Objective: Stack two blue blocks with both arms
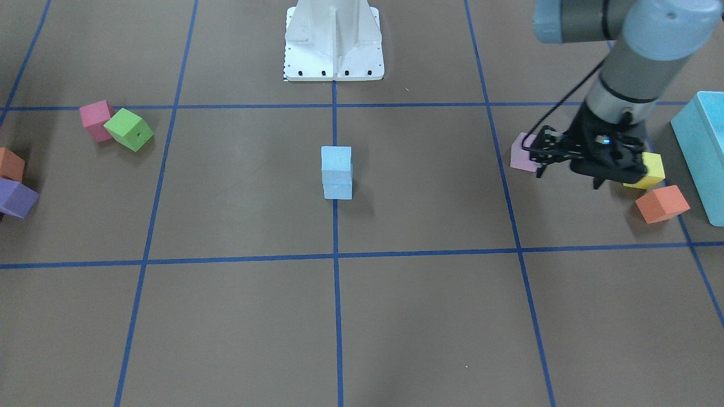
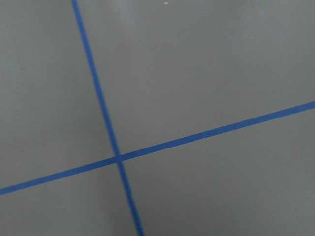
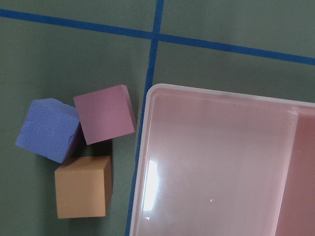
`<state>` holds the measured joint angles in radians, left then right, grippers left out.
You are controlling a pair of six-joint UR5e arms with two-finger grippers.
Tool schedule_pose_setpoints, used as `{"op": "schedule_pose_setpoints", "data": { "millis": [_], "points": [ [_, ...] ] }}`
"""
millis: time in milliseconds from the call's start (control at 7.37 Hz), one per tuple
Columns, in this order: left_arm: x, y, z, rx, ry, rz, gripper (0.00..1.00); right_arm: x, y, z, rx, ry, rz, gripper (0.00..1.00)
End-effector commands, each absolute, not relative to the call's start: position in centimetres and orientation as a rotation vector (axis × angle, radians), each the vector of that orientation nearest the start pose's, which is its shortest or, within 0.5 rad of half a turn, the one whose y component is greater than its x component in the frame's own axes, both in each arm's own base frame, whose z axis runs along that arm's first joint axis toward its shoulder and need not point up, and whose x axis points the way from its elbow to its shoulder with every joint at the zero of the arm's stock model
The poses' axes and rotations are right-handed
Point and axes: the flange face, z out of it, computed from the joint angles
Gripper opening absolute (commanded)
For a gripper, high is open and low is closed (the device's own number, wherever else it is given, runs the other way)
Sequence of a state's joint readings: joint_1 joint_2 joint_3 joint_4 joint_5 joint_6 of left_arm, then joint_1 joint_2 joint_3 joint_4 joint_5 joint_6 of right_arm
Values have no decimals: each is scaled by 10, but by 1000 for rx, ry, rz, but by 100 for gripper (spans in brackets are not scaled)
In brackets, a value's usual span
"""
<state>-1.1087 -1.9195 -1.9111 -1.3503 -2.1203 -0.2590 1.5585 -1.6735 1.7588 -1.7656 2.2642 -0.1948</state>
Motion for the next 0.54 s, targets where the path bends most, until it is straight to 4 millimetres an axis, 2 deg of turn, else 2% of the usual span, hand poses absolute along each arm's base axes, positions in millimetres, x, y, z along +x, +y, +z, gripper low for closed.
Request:
{"op": "schedule_pose_setpoints", "data": {
  "millis": [0, 136, 271, 407],
  "points": [
    [40, -548, 457, 224, 638, 419, 98, 64, -438, 639, -42, -700, -160, 100],
    [-3, -548, 500, 205, 623, 439, 98, 64, -438, 639, -42, -700, -160, 100],
    [-32, -537, 541, 166, 622, 433, 98, 64, -438, 639, -37, -700, -162, 100],
    [-55, -509, 582, 113, 628, 377, 98, 64, -438, 643, -23, -699, -167, 100]
  ]
}}
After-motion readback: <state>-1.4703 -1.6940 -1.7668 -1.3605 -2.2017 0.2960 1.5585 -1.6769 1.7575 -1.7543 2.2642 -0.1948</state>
